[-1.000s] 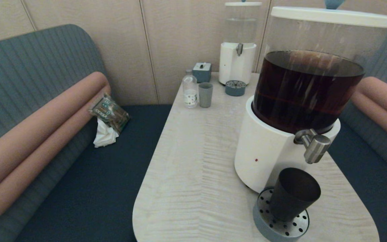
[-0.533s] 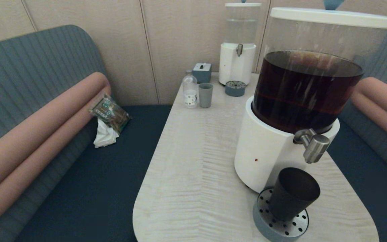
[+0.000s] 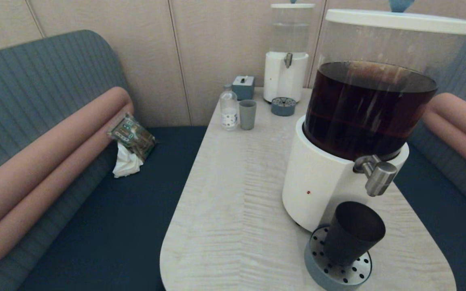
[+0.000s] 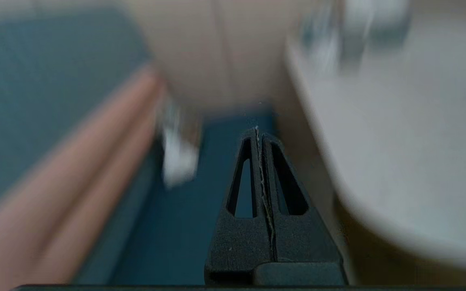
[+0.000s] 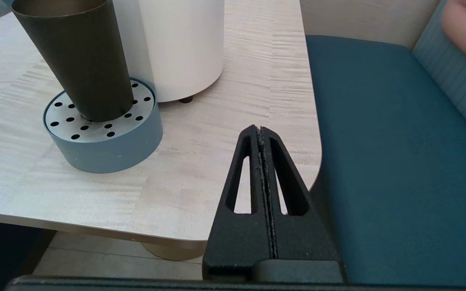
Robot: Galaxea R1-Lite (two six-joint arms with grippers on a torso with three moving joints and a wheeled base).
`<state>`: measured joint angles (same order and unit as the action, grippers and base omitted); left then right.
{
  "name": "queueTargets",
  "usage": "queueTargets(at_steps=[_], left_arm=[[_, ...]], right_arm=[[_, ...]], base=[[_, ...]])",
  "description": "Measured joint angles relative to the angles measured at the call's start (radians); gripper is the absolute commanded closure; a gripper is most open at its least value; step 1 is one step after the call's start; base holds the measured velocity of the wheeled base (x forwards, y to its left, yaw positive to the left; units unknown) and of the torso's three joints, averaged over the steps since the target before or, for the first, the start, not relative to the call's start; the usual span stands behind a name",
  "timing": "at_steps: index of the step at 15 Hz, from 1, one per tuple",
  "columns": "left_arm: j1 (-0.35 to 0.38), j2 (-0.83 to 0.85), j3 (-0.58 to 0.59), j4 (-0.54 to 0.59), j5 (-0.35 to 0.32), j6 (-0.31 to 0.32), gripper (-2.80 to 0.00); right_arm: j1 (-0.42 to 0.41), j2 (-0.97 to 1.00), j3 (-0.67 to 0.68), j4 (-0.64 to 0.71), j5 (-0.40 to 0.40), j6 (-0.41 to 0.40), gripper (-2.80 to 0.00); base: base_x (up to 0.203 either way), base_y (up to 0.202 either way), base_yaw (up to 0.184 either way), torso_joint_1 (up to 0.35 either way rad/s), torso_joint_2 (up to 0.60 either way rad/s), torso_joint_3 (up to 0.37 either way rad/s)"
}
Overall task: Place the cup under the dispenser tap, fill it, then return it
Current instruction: Turn on the faucet
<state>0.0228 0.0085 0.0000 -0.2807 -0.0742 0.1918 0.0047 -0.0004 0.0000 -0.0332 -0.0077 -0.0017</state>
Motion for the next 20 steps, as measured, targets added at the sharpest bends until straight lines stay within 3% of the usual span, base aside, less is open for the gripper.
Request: queueTargets(at_steps=[1, 4, 6, 9, 20], left_arm=[[0.000, -0.003, 0.000, 0.068, 0.011, 0.010, 0.00], [0.000, -0.007, 0.000, 0.137, 0.008, -0.009, 0.00], [-0.003, -0.007, 0.000, 0.187, 0.013, -0.062, 0.00], [-0.004, -0.007, 0.000, 0.140, 0.016, -0.080, 0.00], [-0.005, -0.008, 0.000, 0.139, 0.017, -0.084, 0.00]], right_arm=[[0.000, 0.000, 0.000, 0.000, 0.000, 0.000, 0.00], [0.000, 0.000, 0.000, 0.000, 0.000, 0.000, 0.00], [0.000, 0.000, 0.000, 0.000, 0.000, 0.000, 0.00], [0.000, 0.000, 0.000, 0.000, 0.000, 0.000, 0.00], [0.000, 0.000, 0.000, 0.001, -0.002, -0.001, 0.00]], base=[[0.000, 0.000, 0.000, 0.000, 0.00, 0.000], [0.000, 0.000, 0.000, 0.000, 0.00, 0.000], [0.000, 0.000, 0.000, 0.000, 0.00, 0.000], [0.000, 0.000, 0.000, 0.000, 0.00, 0.000], [0.000, 0.000, 0.000, 0.000, 0.00, 0.000]])
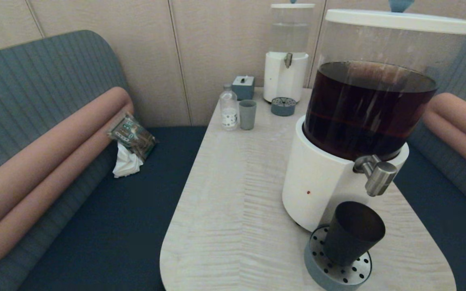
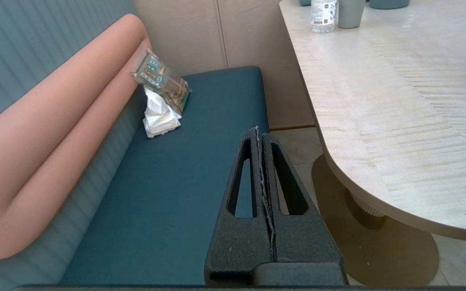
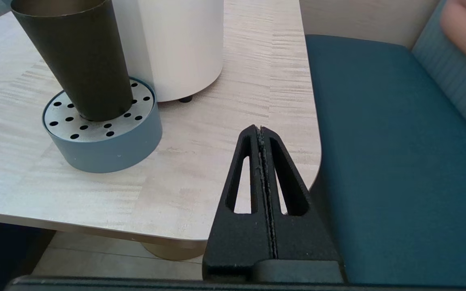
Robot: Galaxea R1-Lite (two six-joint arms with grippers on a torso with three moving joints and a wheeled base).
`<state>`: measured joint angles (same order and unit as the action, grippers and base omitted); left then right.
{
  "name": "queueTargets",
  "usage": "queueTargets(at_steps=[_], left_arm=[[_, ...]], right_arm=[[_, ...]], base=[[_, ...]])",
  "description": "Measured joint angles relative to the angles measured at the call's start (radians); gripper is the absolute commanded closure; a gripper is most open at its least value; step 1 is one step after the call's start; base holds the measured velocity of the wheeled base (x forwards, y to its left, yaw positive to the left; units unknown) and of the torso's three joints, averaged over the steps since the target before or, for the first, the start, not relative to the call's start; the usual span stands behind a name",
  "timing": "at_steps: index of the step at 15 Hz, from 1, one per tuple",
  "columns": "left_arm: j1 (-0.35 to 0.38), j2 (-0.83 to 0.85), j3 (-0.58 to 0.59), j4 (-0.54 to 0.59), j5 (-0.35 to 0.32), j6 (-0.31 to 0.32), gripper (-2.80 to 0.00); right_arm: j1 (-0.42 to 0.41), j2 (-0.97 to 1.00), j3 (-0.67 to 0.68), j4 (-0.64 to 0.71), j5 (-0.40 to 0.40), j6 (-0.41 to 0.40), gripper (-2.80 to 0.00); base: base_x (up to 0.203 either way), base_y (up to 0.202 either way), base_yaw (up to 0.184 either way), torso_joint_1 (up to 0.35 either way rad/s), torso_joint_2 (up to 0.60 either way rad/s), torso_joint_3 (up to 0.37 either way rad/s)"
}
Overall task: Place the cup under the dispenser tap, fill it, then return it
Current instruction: Turn on the faucet
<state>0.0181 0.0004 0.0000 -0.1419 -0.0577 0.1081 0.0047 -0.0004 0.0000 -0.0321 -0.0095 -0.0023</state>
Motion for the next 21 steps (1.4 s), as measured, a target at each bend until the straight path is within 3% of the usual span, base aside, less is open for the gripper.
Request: queueTargets(at_steps=[4, 8, 14, 17, 21], left_arm=[[0.000, 0.000, 0.000, 0.000, 0.000, 0.000, 0.00], [0.000, 0.000, 0.000, 0.000, 0.000, 0.000, 0.00], [0.000, 0.000, 0.000, 0.000, 0.000, 0.000, 0.00], [0.000, 0.000, 0.000, 0.000, 0.000, 0.000, 0.00], [0.000, 0.000, 0.000, 0.001, 0.000, 0.000, 0.00]], right_arm=[[0.000, 0.001, -0.070, 0.010, -0.004, -0.005, 0.00], [0.000, 0.088, -0.443, 0.160, 0.017, 0.026, 0.00], [0.002, 0.497, -0.998, 0.350, 0.139, 0.124, 0.00], [0.007, 0.700, -1.168, 0.489, 0.234, 0.179, 0.00], [0.052, 0.938, -1.314, 0.715, 0.263, 0.231, 0.00]], base=[[0.000, 0.000, 0.000, 0.000, 0.00, 0.000], [0.000, 0.000, 0.000, 0.000, 0.00, 0.000], [0.000, 0.000, 0.000, 0.000, 0.00, 0.000], [0.000, 0.000, 0.000, 0.000, 0.00, 0.000], [0.000, 0.000, 0.000, 0.000, 0.00, 0.000]])
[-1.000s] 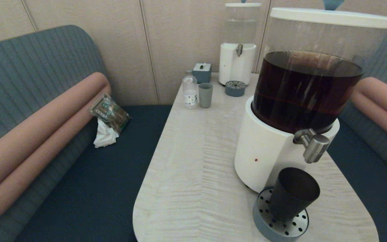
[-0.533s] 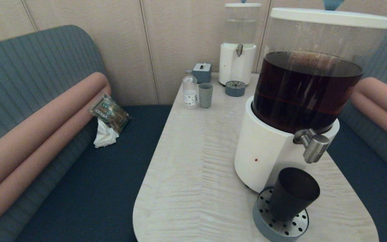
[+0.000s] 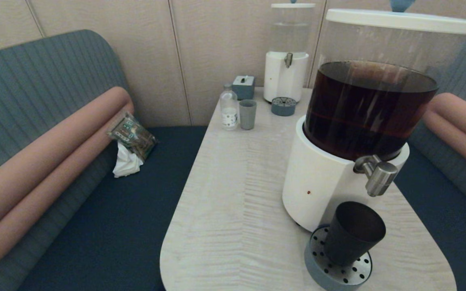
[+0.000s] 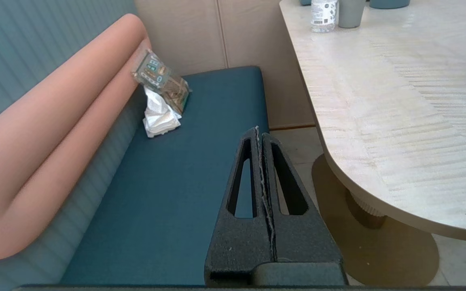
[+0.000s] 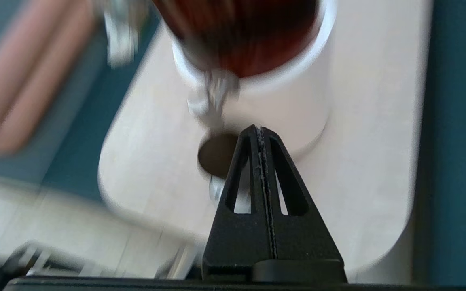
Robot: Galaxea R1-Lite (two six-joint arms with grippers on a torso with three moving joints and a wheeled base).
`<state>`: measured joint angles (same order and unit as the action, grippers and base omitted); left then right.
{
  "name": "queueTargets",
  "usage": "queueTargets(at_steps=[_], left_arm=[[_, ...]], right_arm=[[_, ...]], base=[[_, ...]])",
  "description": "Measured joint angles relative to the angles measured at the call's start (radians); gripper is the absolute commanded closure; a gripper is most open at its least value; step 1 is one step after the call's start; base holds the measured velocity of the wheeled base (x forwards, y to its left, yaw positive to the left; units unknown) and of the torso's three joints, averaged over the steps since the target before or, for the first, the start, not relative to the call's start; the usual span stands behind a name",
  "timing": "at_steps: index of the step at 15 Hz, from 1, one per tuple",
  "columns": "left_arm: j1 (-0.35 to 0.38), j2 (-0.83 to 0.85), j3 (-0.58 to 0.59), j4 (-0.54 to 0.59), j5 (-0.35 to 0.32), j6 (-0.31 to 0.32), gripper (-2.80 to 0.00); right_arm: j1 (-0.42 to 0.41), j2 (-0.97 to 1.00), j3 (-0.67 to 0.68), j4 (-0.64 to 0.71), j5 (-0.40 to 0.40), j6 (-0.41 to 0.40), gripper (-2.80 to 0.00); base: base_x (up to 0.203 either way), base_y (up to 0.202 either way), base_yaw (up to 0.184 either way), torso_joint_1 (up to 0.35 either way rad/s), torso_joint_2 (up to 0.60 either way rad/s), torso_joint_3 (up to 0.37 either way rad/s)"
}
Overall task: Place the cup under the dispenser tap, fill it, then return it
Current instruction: Turn on the faucet
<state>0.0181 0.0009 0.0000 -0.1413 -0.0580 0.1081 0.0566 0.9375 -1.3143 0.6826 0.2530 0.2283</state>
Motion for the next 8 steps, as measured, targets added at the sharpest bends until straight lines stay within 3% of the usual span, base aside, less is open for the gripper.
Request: queueTargets(at_steps=[2, 4, 6, 8], left_arm=[[0.000, 0.000, 0.000, 0.000, 0.000, 0.000, 0.00], [0.000, 0.000, 0.000, 0.000, 0.000, 0.000, 0.00], [0.000, 0.000, 0.000, 0.000, 0.000, 0.000, 0.00], [0.000, 0.000, 0.000, 0.000, 0.000, 0.000, 0.00]], right_arm=[[0.035, 0.079, -0.032, 0.054, -0.010, 0.041, 0.00], [0.077, 0.139, -0.066, 0.094, -0.093, 0.092, 0.00], [0.116, 0.170, -0.090, 0.145, -0.210, 0.076, 0.00], [0.129, 0.190, -0.119, 0.201, -0.217, 0.066, 0.00]], base=[[0.000, 0.000, 0.000, 0.000, 0.00, 0.000], [0.000, 0.000, 0.000, 0.000, 0.00, 0.000], [0.000, 0.000, 0.000, 0.000, 0.00, 0.000], [0.000, 0.000, 0.000, 0.000, 0.00, 0.000]])
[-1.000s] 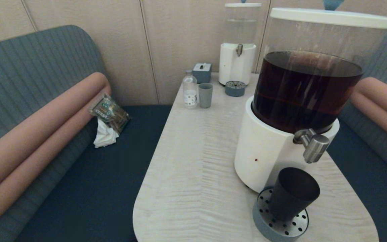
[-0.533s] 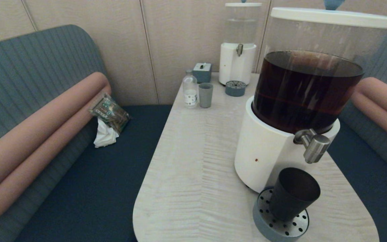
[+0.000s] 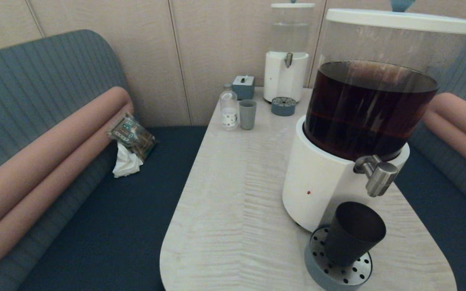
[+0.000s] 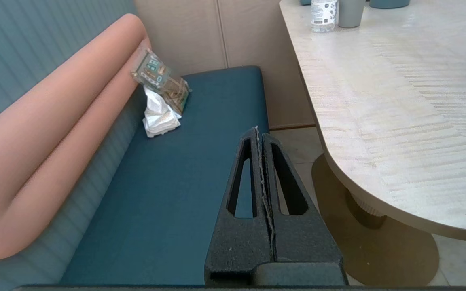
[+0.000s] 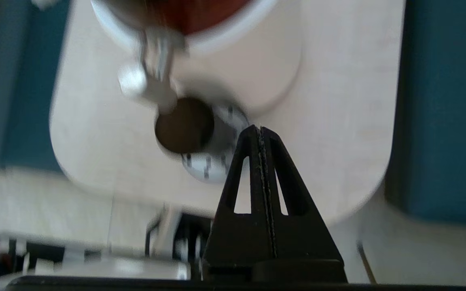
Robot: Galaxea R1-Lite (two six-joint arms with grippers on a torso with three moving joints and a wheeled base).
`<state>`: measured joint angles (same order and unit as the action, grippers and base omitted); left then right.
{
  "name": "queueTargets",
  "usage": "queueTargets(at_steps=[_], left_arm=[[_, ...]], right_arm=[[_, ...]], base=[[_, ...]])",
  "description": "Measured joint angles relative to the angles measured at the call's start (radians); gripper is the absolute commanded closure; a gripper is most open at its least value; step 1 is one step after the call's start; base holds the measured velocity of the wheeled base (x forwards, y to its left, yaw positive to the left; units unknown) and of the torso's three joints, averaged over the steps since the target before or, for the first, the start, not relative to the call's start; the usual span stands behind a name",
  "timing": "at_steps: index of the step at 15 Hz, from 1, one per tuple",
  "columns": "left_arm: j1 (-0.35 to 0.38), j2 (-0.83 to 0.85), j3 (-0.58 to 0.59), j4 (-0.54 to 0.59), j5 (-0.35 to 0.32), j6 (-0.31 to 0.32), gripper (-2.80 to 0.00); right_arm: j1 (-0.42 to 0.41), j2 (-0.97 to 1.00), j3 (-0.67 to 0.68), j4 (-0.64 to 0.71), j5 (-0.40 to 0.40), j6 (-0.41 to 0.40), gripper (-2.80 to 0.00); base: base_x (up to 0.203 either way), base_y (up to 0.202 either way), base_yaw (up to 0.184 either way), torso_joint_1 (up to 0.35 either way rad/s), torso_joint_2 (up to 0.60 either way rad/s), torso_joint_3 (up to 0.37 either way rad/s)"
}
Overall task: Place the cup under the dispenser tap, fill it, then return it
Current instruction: Turn on the faucet
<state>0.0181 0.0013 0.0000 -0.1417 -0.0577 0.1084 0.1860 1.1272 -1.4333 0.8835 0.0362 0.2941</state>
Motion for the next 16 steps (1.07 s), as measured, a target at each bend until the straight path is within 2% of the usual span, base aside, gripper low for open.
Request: queueTargets(at_steps=[2, 3, 8, 10, 16], left_arm=[[0.000, 0.000, 0.000, 0.000, 0.000, 0.000, 0.00], [0.000, 0.000, 0.000, 0.000, 0.000, 0.000, 0.00], [0.000, 0.000, 0.000, 0.000, 0.000, 0.000, 0.00], [0.000, 0.000, 0.000, 0.000, 0.000, 0.000, 0.00], [0.000, 0.000, 0.000, 0.000, 0.000, 0.000, 0.00]], right_arm=[[0.003, 0.017, -0.033, 0.100, 0.020, -0.005, 0.00], [0.004, 0.022, -0.045, 0.116, 0.054, -0.006, 0.00], [-0.001, 0.049, -0.065, 0.036, 0.338, -0.003, 0.00], [-0.004, 0.081, -0.066, 0.016, 0.367, -0.006, 0.00], [-0.008, 0.224, -0.104, -0.109, 0.386, -0.005, 0.00]], base=[[0.000, 0.000, 0.000, 0.000, 0.00, 0.000], [0.000, 0.000, 0.000, 0.000, 0.00, 0.000], [0.000, 0.000, 0.000, 0.000, 0.00, 0.000], [0.000, 0.000, 0.000, 0.000, 0.00, 0.000], [0.000, 0.000, 0.000, 0.000, 0.00, 0.000]])
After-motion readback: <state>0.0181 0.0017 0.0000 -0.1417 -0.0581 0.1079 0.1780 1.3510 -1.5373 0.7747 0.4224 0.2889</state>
